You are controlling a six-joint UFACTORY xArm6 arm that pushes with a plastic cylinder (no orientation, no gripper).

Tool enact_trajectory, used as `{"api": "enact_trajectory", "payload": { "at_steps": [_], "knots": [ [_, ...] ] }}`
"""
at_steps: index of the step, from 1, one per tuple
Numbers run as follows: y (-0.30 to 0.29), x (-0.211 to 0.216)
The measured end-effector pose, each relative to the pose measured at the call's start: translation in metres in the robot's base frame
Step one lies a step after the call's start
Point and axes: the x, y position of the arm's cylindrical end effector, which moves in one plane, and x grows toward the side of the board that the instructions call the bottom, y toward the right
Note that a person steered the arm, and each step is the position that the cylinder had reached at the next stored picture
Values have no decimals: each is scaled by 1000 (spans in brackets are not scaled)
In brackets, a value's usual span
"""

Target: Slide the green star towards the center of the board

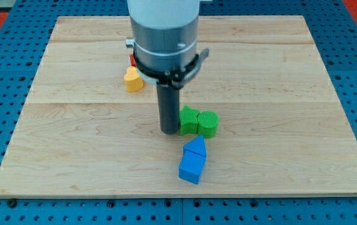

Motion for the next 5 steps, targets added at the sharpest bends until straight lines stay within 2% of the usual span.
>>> {"api": "enact_trajectory", "payload": {
  "at_steps": [1, 3, 4, 5],
  "knots": [
    [-1, -30],
    [-19, 13],
    [6, 17],
    [21, -4]
  ]
}}
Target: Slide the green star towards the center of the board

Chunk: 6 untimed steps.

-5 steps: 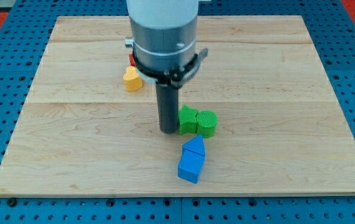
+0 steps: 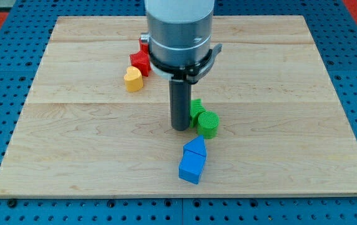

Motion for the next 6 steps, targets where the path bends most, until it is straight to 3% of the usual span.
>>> {"api": "enact_trajectory", "payload": {
  "at_steps": [1, 3, 5, 6],
  "knots": [
    [-1, -35],
    [36, -2],
    [60, -73],
    [116, -82]
  ]
}}
